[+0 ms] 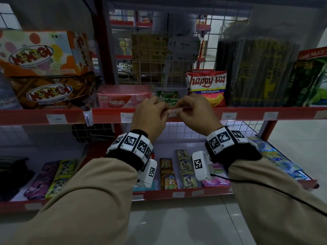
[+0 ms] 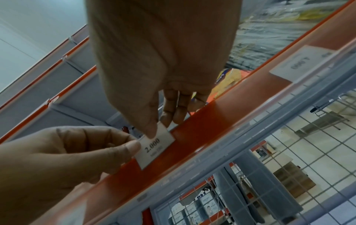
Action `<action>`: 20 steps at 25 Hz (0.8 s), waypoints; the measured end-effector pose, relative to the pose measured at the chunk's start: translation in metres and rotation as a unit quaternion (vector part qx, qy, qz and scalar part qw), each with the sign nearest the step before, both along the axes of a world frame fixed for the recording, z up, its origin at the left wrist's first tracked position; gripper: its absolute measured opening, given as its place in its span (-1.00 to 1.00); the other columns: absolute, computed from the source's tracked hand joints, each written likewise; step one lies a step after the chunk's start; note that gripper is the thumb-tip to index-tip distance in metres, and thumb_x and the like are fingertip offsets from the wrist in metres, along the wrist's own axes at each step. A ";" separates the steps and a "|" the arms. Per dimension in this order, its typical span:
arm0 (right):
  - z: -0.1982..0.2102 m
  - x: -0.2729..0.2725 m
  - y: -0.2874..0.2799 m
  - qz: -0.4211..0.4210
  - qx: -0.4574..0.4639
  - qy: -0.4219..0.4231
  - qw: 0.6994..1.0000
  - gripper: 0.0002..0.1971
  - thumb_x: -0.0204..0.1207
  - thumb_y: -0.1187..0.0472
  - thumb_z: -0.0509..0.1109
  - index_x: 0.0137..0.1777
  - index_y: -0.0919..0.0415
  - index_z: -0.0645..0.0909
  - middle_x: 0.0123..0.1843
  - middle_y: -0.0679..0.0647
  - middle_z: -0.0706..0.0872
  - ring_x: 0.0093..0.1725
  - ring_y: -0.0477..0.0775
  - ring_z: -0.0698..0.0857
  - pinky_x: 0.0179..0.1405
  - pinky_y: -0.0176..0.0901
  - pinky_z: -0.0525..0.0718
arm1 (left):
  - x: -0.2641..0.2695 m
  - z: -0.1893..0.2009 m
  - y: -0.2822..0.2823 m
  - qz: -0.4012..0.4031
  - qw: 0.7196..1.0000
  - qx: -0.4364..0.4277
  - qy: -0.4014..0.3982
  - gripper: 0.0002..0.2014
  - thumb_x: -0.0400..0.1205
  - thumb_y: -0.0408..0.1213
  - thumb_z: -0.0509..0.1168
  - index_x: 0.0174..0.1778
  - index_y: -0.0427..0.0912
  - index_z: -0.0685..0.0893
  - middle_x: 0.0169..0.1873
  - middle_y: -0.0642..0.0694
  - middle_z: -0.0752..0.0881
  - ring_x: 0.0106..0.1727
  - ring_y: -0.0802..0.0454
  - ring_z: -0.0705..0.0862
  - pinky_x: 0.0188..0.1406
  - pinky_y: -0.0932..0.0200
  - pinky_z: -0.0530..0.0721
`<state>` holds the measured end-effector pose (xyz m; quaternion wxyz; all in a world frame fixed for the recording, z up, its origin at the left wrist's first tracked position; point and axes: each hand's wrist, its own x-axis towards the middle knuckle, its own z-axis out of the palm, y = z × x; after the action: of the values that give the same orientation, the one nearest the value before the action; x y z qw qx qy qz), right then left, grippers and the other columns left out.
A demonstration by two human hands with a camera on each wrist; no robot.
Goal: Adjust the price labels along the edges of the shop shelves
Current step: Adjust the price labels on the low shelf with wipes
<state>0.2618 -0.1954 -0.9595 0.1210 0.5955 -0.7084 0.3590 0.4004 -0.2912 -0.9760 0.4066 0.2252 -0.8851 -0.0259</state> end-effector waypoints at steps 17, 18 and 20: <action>-0.004 -0.005 0.003 -0.048 0.084 0.109 0.989 -0.85 0.53 0.15 0.40 0.07 0.13 0.68 0.05 0.13 0.60 0.12 0.20 0.47 0.06 -0.01 0.45 | -0.001 -0.003 -0.001 0.032 0.995 -0.039 -0.088 -0.76 0.70 -0.16 0.20 0.05 -0.20 0.70 0.01 -0.17 0.61 0.07 -0.16 0.49 0.01 0.01 0.41; -0.005 -0.006 0.003 -0.049 0.084 0.110 0.989 -0.85 0.53 0.16 0.40 0.06 0.12 0.69 0.05 0.13 0.60 0.12 0.20 0.46 0.06 -0.02 0.44 | 0.000 -0.003 -0.001 0.029 0.996 -0.036 -0.078 -0.77 0.69 -0.16 0.21 0.03 -0.21 0.70 -0.03 -0.17 0.62 0.04 -0.16 0.49 -0.01 0.02 0.41; -0.007 -0.006 0.003 -0.049 0.075 0.108 0.990 -0.87 0.54 0.19 0.39 0.05 0.12 0.68 0.04 0.13 0.60 0.12 0.19 0.45 0.02 -0.09 0.39 | 0.000 -0.004 -0.002 0.026 0.998 -0.030 -0.058 -0.80 0.67 -0.15 0.24 -0.01 -0.20 0.68 -0.07 -0.16 0.64 0.01 -0.13 0.50 -0.05 0.07 0.40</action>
<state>0.2561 -0.1926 -0.9664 0.1690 0.6029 -0.7444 0.2323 0.4008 -0.2927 -0.9796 0.3616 0.2368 -0.9015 0.0242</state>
